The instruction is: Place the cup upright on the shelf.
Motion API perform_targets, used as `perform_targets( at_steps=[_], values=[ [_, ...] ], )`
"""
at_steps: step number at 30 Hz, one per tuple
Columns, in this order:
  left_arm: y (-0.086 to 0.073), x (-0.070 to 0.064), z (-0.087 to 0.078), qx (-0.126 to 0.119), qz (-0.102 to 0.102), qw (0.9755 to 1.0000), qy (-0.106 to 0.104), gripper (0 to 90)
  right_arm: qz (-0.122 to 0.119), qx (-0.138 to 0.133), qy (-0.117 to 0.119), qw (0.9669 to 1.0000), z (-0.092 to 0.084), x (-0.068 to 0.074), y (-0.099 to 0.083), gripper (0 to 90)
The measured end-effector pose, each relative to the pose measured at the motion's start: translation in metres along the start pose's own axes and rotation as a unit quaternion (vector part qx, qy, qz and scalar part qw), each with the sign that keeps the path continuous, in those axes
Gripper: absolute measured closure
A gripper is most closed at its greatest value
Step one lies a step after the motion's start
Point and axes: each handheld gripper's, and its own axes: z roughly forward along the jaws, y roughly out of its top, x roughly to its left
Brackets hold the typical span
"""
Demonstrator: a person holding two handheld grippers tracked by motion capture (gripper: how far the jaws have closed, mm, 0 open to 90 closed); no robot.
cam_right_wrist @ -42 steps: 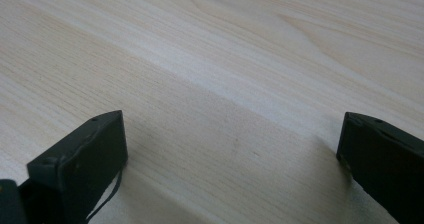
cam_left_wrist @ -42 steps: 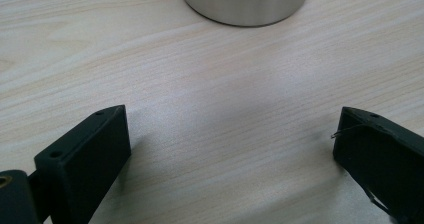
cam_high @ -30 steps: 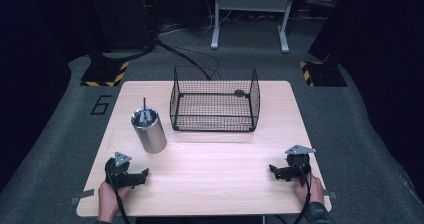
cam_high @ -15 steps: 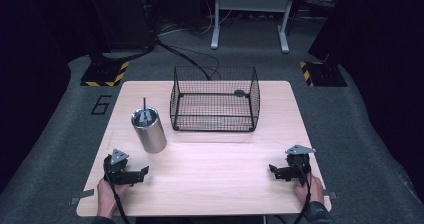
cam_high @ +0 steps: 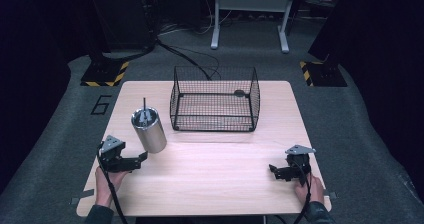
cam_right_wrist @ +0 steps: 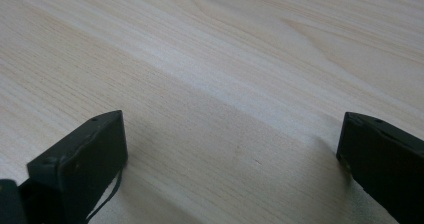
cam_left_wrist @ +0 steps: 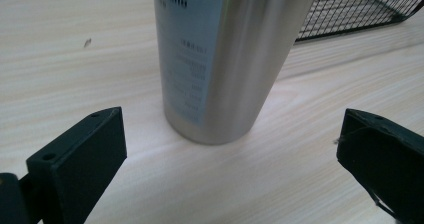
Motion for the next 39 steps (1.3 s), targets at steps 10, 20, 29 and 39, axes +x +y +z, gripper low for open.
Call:
perform_targets(
  at_steps=[10, 20, 29, 39],
  values=[
    [0.028, 0.001, 0.001, -0.018, 0.010, 0.9995, -0.023, 0.0, 0.000, 0.000, 0.000, 1.0000, 0.000, 0.000, 0.000, 0.0],
    [0.050, -0.002, 0.013, -0.032, 0.014, 0.9989, -0.031, 0.0, -0.003, -0.001, 0.001, 1.0000, 0.000, 0.000, 0.000, 0.0],
    [0.060, -0.005, 0.026, -0.044, 0.001, 0.9988, -0.022, 0.0, -0.003, -0.001, 0.001, 1.0000, 0.000, 0.000, 0.000, 0.0],
    [0.063, -0.011, 0.038, -0.048, 0.010, 0.9986, 0.018, 0.0, -0.003, -0.001, 0.001, 1.0000, 0.000, -0.001, 0.000, 0.0]
  ],
)
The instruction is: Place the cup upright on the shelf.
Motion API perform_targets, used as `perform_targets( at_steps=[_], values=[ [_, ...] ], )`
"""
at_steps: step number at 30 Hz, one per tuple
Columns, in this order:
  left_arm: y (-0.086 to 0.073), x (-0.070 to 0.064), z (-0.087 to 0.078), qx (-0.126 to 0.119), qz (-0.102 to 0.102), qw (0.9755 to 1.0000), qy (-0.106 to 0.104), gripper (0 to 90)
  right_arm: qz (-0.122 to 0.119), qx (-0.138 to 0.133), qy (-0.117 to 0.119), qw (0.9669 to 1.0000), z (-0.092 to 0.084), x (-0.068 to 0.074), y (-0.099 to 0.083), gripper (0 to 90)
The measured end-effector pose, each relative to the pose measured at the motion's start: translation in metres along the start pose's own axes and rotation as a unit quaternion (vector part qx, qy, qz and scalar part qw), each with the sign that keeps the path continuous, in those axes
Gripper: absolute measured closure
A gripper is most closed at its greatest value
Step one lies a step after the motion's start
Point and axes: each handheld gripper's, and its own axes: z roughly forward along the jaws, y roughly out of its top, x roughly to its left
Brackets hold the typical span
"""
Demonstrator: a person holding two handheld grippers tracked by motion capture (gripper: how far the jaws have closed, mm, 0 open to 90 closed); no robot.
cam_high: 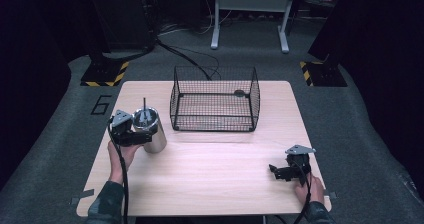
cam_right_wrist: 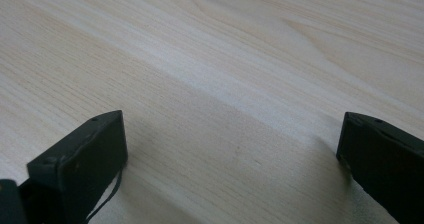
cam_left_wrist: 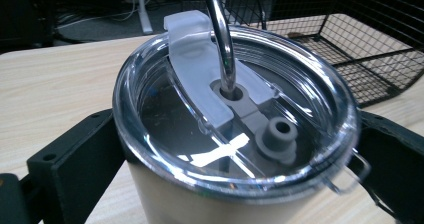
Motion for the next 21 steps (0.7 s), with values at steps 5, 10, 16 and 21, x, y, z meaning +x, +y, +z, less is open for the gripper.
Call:
perform_targets(
  at_steps=[5, 10, 16, 21],
  values=[
    [0.001, -0.001, 0.005, -0.004, -0.004, 1.0000, 0.005, 0.0, 0.000, 0.000, 0.000, 1.0000, 0.000, 0.000, 0.000, 0.0],
    [0.003, -0.003, 0.011, 0.002, 0.001, 0.9999, 0.014, 1.4, 0.000, 0.000, 0.000, 1.0000, 0.000, 0.000, 0.000, 0.0],
    [0.003, -0.006, 0.012, 0.000, 0.012, 0.9996, 0.026, 3.3, 0.000, 0.000, 0.000, 1.0000, 0.000, 0.000, 0.000, 0.0],
    [0.003, -0.006, 0.012, -0.001, 0.015, 0.9996, 0.024, 3.8, 0.000, 0.000, 0.000, 1.0000, 0.000, 0.000, 0.000, 0.0]
  ],
)
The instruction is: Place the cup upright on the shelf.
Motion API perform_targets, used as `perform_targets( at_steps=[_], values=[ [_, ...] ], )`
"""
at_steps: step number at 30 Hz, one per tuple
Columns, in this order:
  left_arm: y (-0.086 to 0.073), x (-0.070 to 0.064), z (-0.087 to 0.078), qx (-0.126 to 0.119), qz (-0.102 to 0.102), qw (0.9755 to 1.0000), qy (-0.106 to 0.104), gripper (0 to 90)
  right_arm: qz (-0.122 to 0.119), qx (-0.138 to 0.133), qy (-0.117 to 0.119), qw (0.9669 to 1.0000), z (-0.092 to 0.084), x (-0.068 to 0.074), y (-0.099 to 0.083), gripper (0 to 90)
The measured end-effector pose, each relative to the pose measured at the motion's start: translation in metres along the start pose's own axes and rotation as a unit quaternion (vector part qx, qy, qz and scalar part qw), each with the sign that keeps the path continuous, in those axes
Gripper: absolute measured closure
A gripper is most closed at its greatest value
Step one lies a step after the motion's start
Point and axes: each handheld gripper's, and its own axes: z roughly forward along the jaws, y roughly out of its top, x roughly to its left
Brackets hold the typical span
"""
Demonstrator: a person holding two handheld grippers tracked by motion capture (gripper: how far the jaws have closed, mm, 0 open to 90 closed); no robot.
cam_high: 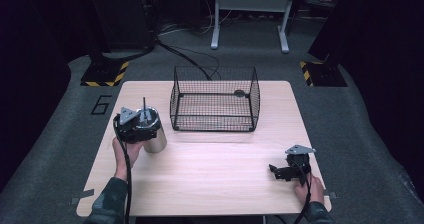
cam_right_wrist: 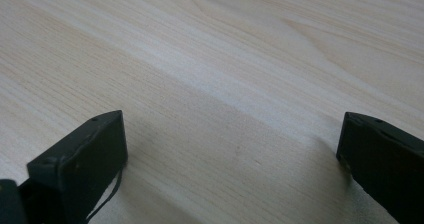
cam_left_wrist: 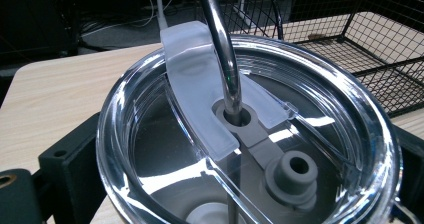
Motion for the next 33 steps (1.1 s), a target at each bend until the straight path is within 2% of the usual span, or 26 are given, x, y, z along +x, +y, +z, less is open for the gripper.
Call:
perform_targets(
  at_steps=[12, 16, 20, 22, 29, 33],
  values=[
    [0.001, 0.001, -0.004, 0.005, 0.009, 0.9999, -0.013, 3.9, 0.000, 0.000, 0.000, 1.0000, 0.000, 0.000, 0.000, 0.0],
    [0.003, 0.000, -0.009, -0.005, 0.013, 0.9998, -0.017, 4.0, 0.000, 0.000, 0.000, 1.0000, 0.000, 0.000, 0.000, 0.0],
    [0.006, -0.001, -0.017, -0.002, 0.027, 0.9992, -0.028, 3.9, 0.000, 0.000, 0.000, 1.0000, 0.000, 0.000, 0.000, 0.0],
    [0.006, -0.002, -0.017, -0.008, 0.022, 0.9993, -0.028, 4.0, -0.001, 0.000, 0.000, 1.0000, 0.000, 0.000, 0.000, 0.0],
    [0.012, -0.005, -0.028, -0.004, 0.045, 0.9980, -0.045, 4.0, 0.000, 0.000, 0.000, 1.0000, 0.000, 0.000, 0.000, 0.0],
    [0.015, -0.009, -0.032, -0.006, 0.047, 0.9974, -0.055, 4.0, 0.000, 0.000, 0.000, 1.0000, 0.000, 0.000, 0.000, 0.0]
  ],
)
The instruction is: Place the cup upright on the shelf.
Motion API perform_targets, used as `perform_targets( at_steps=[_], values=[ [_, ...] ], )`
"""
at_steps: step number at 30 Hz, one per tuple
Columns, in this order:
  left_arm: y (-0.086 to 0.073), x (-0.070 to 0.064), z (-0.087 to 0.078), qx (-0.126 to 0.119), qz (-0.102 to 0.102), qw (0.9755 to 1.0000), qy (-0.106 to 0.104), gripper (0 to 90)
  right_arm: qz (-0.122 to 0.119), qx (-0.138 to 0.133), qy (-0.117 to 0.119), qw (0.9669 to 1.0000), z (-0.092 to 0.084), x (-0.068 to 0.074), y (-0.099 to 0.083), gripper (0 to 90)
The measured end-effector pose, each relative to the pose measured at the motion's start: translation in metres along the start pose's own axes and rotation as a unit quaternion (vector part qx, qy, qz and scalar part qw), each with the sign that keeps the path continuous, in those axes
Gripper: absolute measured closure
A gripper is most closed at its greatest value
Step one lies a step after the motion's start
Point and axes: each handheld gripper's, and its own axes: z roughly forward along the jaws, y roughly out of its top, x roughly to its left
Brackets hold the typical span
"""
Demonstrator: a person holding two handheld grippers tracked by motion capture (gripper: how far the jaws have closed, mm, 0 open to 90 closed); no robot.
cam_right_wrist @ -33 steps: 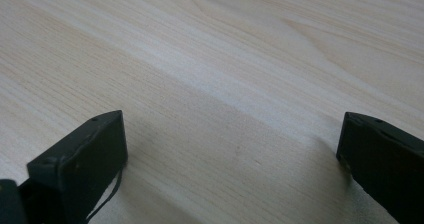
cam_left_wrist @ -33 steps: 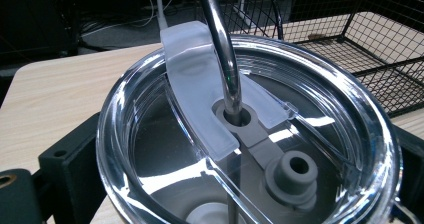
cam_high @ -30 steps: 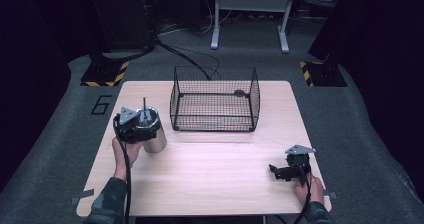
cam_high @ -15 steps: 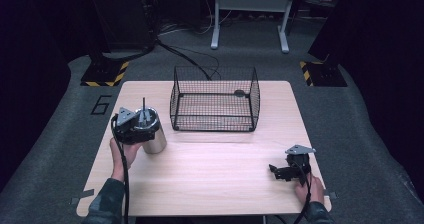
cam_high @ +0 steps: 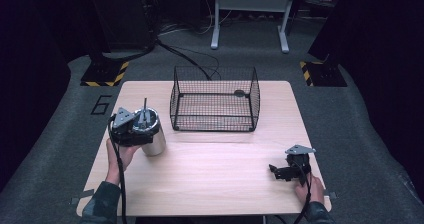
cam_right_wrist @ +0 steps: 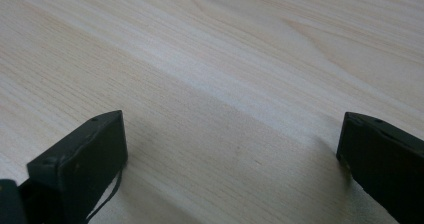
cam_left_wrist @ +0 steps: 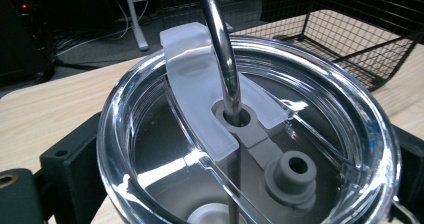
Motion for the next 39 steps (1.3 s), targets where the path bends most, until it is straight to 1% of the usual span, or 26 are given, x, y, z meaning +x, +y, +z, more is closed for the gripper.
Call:
perform_targets(
  at_steps=[5, 9, 12, 14, 19, 20, 21, 22, 23, 24, 27, 28, 31, 32, 33, 34, 35, 36, 37, 39],
  values=[
    [0.003, -0.004, -0.002, -0.002, 0.005, 1.0000, -0.008, 3.9, 0.000, 0.000, 0.000, 1.0000, 0.000, 0.000, 0.000, 0.0],
    [0.007, -0.008, -0.004, 0.001, 0.011, 0.9997, -0.020, 4.0, -0.001, 0.000, 0.000, 1.0000, 0.000, 0.000, 0.000, 0.0],
    [0.009, -0.010, -0.004, 0.000, 0.016, 0.9996, -0.024, 3.9, 0.000, 0.000, 0.000, 1.0000, 0.000, 0.000, 0.000, 0.0],
    [0.011, -0.011, -0.005, 0.000, 0.018, 0.9994, -0.030, 4.0, 0.000, 0.000, 0.000, 1.0000, 0.000, 0.000, 0.000, 0.0],
    [0.015, -0.014, -0.005, -0.005, 0.020, 0.9992, -0.035, 4.0, 0.000, 0.000, 0.000, 1.0000, 0.000, 0.000, 0.000, 0.0],
    [0.018, -0.016, -0.006, -0.005, 0.024, 0.9989, -0.040, 4.0, 0.000, 0.000, 0.000, 1.0000, 0.000, 0.000, 0.000, 0.0],
    [0.018, -0.016, -0.006, -0.005, 0.024, 0.9989, -0.040, 4.0, 0.000, 0.000, 0.000, 1.0000, 0.000, 0.000, 0.000, 0.0],
    [0.020, -0.018, -0.006, -0.006, 0.027, 0.9985, -0.047, 4.0, -0.001, 0.000, 0.000, 1.0000, 0.000, 0.000, 0.000, 0.0],
    [0.020, -0.018, -0.006, -0.006, 0.027, 0.9985, -0.047, 4.0, -0.001, 0.000, 0.000, 1.0000, 0.000, 0.000, 0.000, 0.0],
    [0.022, -0.020, -0.006, -0.003, 0.031, 0.9982, -0.052, 4.0, 0.000, 0.000, 0.000, 1.0000, 0.000, 0.000, 0.000, 0.0],
    [0.024, -0.022, -0.006, -0.004, 0.033, 0.9979, -0.055, 4.0, -0.001, 0.000, 0.000, 1.0000, 0.000, 0.000, 0.000, 0.0],
    [0.025, -0.023, -0.006, -0.002, 0.035, 0.9976, -0.060, 4.0, -0.001, 0.000, 0.000, 1.0000, 0.000, 0.000, 0.000, 0.0],
    [0.028, -0.027, -0.004, -0.003, 0.040, 0.9972, -0.063, 4.0, -0.001, 0.000, 0.000, 1.0000, 0.000, 0.000, 0.000, 0.0],
    [0.031, -0.028, -0.004, -0.001, 0.045, 0.9966, -0.069, 4.0, -0.001, 0.000, 0.000, 1.0000, 0.000, 0.000, 0.000, 0.0],
    [0.031, -0.028, -0.004, -0.001, 0.045, 0.9966, -0.069, 4.0, 0.000, 0.000, 0.000, 1.0000, 0.000, 0.000, 0.000, 0.0],
    [0.033, -0.030, -0.004, -0.004, 0.044, 0.9963, -0.074, 4.0, -0.001, 0.000, 0.000, 1.0000, 0.000, 0.000, 0.000, 0.0],
    [0.034, -0.030, -0.005, 0.000, 0.045, 0.9959, -0.079, 4.0, -0.001, 0.000, 0.000, 1.0000, 0.000, 0.000, 0.000, 0.0],
    [0.035, -0.030, -0.004, -0.002, 0.046, 0.9956, -0.082, 4.0, 0.000, 0.000, 0.000, 1.0000, 0.000, 0.000, 0.000, 0.0],
    [0.036, -0.031, -0.004, -0.004, 0.044, 0.9955, -0.083, 4.0, -0.002, 0.001, 0.001, 1.0000, 0.000, 0.000, 0.000, 0.0],
    [0.037, -0.031, -0.004, -0.001, 0.046, 0.9951, -0.087, 3.9, 0.000, 0.000, 0.000, 1.0000, 0.000, 0.000, 0.000, 0.0]
  ],
)
